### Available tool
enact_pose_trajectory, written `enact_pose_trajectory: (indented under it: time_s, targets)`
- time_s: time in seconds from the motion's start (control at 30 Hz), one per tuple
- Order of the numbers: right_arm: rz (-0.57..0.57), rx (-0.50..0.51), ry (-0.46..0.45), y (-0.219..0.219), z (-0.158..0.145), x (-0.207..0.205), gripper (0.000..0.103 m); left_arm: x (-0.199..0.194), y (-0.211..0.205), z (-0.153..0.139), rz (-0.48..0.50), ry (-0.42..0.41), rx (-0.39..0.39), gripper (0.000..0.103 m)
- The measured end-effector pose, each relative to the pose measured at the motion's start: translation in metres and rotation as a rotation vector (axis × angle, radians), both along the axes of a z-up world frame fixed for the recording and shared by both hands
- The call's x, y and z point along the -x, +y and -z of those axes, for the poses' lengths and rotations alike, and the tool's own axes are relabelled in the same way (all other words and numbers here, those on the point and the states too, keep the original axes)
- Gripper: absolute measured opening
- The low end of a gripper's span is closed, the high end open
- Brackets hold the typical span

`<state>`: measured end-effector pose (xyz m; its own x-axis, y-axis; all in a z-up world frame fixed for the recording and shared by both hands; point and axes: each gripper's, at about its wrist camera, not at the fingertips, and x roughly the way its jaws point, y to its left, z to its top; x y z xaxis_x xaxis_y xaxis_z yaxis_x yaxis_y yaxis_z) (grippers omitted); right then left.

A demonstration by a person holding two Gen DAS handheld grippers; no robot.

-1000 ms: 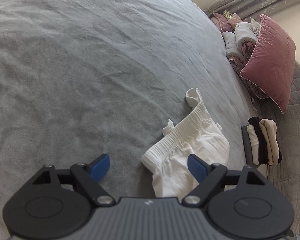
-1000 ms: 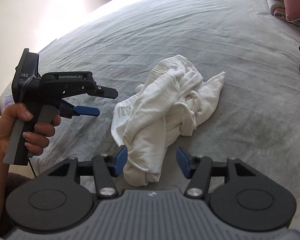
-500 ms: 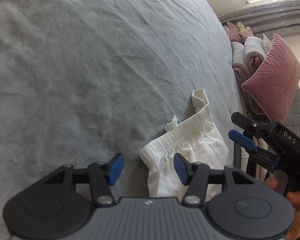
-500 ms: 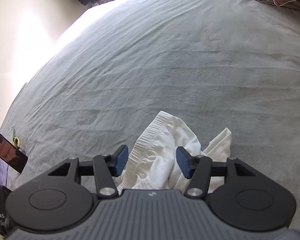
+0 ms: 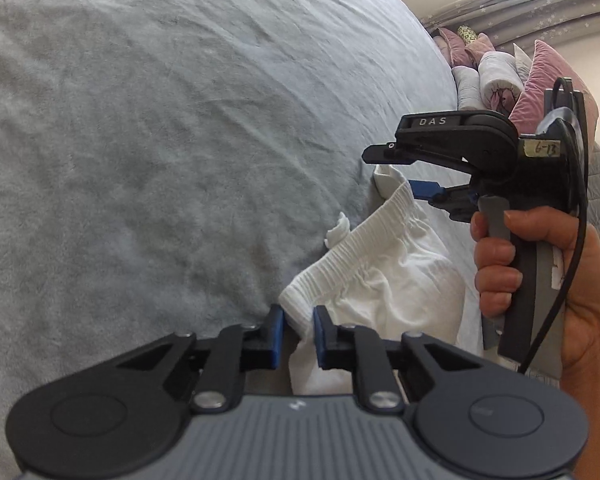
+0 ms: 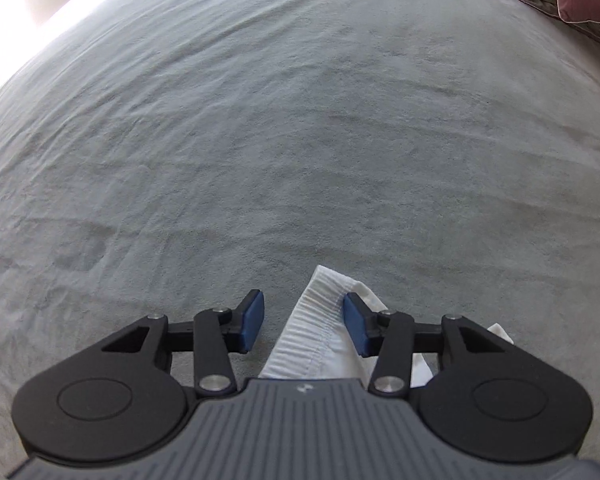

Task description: Fold clothes

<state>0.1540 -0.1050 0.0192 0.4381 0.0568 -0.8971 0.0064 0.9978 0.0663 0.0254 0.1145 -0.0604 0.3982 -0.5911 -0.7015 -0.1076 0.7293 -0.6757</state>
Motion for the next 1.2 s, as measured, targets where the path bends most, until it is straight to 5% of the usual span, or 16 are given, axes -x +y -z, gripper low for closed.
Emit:
enact_pose_trajectory:
  time_s: [0.1,0.3,0.57,0.77,1.2]
  targets:
    - [-0.007,0.072,0.011,0.007,0.010,-0.005,0.029,0.003,0.001,-0.001,0.009,-0.005,-0.002,0.014]
    - [0.014,0.046,-0.054,-0.002,-0.005,0.007,0.010,0.008,0.004,-0.007,0.011,-0.054,-0.019,0.009]
    - [0.013,-0.025,-0.179,0.003,-0.039,0.018,0.006,0.020,0.011,-0.030,-0.010,-0.185,-0.094,0.005]
    - [-0.034,-0.089,-0.254,0.031,-0.058,0.015,0.005,0.025,0.044,-0.052,-0.152,-0.289,-0.192,0.005]
    - [-0.197,-0.184,-0.320,0.156,-0.064,-0.005,0.004,0.032,0.140,-0.063,-0.430,-0.308,-0.369,0.005]
